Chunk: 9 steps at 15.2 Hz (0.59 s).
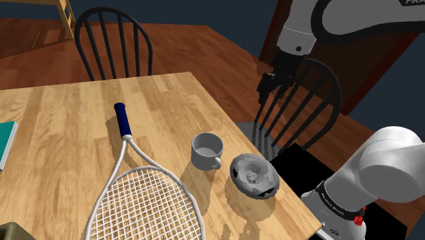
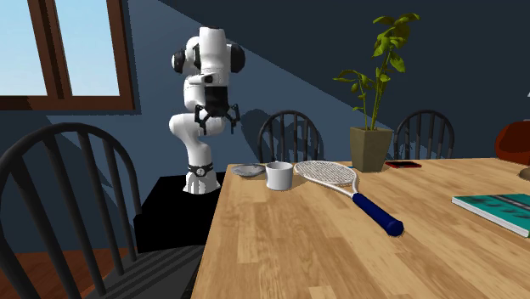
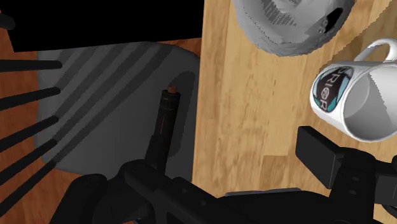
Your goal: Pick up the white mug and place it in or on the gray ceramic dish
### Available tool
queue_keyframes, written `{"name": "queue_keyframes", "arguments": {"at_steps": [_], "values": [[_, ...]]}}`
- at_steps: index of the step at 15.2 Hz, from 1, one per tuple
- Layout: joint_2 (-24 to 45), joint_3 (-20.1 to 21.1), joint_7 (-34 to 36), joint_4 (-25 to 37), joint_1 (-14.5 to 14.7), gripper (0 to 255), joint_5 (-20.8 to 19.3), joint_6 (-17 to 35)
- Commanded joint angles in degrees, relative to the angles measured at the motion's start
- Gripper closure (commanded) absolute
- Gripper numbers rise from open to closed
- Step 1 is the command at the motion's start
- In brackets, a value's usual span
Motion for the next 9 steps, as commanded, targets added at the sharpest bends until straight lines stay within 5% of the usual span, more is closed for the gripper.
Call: {"name": "queue_keyframes", "arguments": {"at_steps": [1, 9], "values": [[1.7, 2.0, 1.9, -0.9, 1.2, 0, 1.5, 3.0], [12.5, 10.1, 8.9, -1.4, 4.8, 0, 5.8, 16.0]]}}
